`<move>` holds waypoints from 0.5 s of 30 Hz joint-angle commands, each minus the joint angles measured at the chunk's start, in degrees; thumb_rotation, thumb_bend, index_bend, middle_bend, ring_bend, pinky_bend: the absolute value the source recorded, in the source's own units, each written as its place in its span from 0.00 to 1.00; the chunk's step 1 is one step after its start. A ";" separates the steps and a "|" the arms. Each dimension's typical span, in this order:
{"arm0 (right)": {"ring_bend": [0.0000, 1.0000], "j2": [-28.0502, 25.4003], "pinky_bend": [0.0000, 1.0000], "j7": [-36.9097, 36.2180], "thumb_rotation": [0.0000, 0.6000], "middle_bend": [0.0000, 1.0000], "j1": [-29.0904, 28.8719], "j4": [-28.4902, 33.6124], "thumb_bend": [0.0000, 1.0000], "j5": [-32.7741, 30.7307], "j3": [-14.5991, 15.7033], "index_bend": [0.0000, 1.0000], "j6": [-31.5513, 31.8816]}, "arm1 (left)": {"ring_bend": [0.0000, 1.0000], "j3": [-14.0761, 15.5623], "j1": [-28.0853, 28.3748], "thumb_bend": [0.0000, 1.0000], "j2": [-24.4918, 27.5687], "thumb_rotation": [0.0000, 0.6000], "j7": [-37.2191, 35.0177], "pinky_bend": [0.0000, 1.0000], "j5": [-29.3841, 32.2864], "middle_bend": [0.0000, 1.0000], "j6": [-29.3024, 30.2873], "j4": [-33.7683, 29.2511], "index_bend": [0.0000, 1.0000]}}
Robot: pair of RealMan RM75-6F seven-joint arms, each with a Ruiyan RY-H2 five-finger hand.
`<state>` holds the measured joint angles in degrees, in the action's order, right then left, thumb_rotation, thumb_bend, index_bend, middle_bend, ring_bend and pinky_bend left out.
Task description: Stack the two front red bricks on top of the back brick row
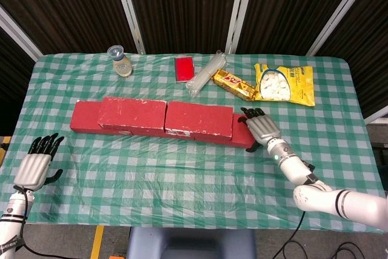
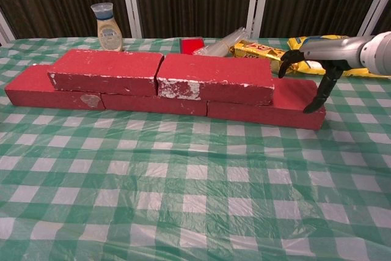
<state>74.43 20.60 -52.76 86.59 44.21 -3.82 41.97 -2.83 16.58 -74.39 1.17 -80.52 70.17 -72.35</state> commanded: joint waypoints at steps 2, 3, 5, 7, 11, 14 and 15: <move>0.00 1.73 0.00 0.61 1.00 0.00 -0.98 -0.89 0.07 -1.04 -0.27 0.31 -0.61 | 0.00 -0.03 -0.14 0.32 0.22 1.00 -0.06 0.01 0.15 0.00 0.12 -0.10 0.00; 0.00 2.12 0.00 0.79 1.00 0.00 -1.21 -1.04 0.07 -1.31 -0.32 0.30 -0.65 | 0.00 -0.03 -0.21 0.32 0.26 1.00 -0.04 0.01 0.21 0.00 0.17 -0.13 0.00; 0.00 2.58 0.00 1.02 1.00 0.00 -1.49 -1.22 0.07 -1.57 -0.41 0.29 -0.60 | 0.00 -0.04 -0.27 0.32 0.33 1.00 0.02 0.01 0.30 0.00 0.19 -0.20 0.00; 0.00 2.98 0.00 1.05 1.00 0.00 -1.69 -1.37 0.07 -1.82 -0.51 0.29 -0.63 | 0.00 -0.05 -0.30 0.31 0.37 1.00 0.09 0.01 0.41 0.00 0.13 -0.25 0.00; 0.00 3.37 0.00 0.90 1.00 0.00 -1.89 -1.67 0.07 -1.95 -0.58 0.28 -0.77 | 0.00 -0.15 -0.26 0.31 0.40 1.00 0.24 0.01 0.67 0.00 -0.07 -0.23 0.00; 0.00 2.99 0.00 0.81 1.00 0.00 -1.81 -1.50 0.07 -1.96 -0.43 0.27 -0.77 | 0.00 -0.14 -0.22 0.32 0.34 1.00 0.28 0.01 0.64 0.00 -0.11 -0.19 0.00; 0.00 2.59 0.00 0.81 1.00 0.00 -1.70 -1.13 0.07 -1.93 -0.35 0.26 -0.62 | 0.00 -0.12 -0.20 0.32 0.33 1.00 0.32 0.01 0.61 0.00 -0.13 -0.21 0.00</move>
<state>77.36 21.41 -54.56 85.14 42.27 -4.26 41.22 -2.95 16.38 -74.06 1.49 -79.92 70.04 -72.57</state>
